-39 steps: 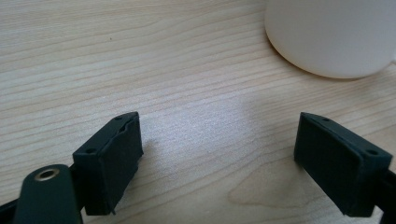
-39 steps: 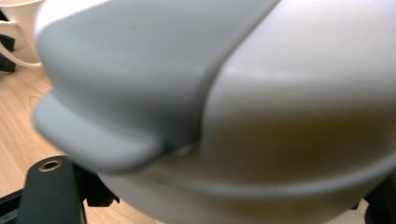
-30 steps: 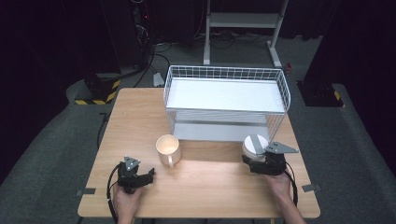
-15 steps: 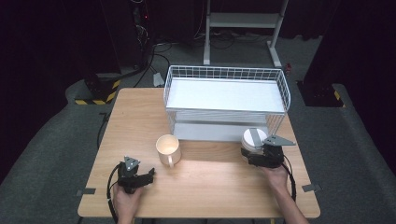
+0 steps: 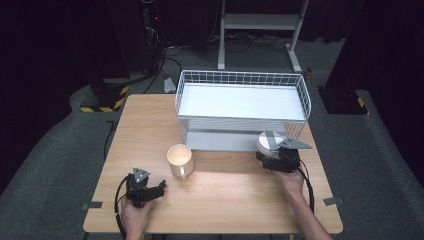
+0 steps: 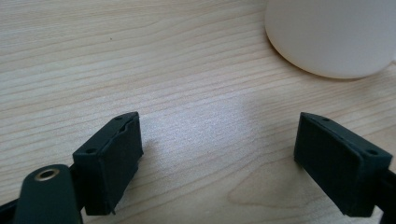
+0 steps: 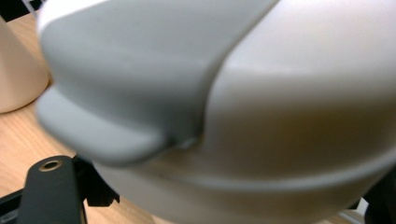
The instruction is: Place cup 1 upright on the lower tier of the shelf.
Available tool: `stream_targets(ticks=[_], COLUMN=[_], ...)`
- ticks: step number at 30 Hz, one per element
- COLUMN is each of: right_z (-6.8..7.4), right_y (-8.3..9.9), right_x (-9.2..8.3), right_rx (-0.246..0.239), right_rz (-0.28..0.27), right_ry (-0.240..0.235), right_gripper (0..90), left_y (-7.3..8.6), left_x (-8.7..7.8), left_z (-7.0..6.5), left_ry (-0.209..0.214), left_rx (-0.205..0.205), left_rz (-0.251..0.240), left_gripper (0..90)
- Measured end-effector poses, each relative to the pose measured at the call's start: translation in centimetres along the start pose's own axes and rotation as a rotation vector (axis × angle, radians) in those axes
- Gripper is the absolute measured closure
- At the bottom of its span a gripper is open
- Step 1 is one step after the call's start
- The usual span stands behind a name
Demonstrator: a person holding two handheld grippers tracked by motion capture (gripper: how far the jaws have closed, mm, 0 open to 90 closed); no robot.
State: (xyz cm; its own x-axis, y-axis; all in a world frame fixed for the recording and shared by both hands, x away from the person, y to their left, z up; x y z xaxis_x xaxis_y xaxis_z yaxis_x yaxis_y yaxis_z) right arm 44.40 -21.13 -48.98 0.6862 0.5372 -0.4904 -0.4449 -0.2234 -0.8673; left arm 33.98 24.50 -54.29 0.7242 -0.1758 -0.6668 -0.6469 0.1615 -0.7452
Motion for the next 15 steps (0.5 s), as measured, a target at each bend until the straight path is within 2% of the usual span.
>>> stream_targets(ticks=[15], right_z=[-0.8], right_y=[-0.7], right_x=[1.8], right_rx=[0.028], right_rz=[-0.004], right_ry=[0.037], right_gripper=[18.4], left_y=[0.0], left_x=[0.0], left_z=[0.0], left_ry=[0.0], left_rx=[0.0], left_rz=[0.0], left_gripper=[15.4])
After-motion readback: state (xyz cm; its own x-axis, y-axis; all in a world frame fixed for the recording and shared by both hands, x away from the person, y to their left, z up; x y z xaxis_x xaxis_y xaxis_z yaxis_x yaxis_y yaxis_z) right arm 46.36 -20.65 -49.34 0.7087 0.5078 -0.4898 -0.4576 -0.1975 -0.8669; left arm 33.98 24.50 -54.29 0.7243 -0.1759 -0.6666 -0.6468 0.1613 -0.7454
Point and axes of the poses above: each handheld gripper's, and its own axes: x roughly forward along the jaws, y roughly out of its underside, z roughly to its left, the point moved 2 cm from there along x, roughly forward along the jaws, and after that the axes turned 1 degree about -z, right-handed, at the moved point
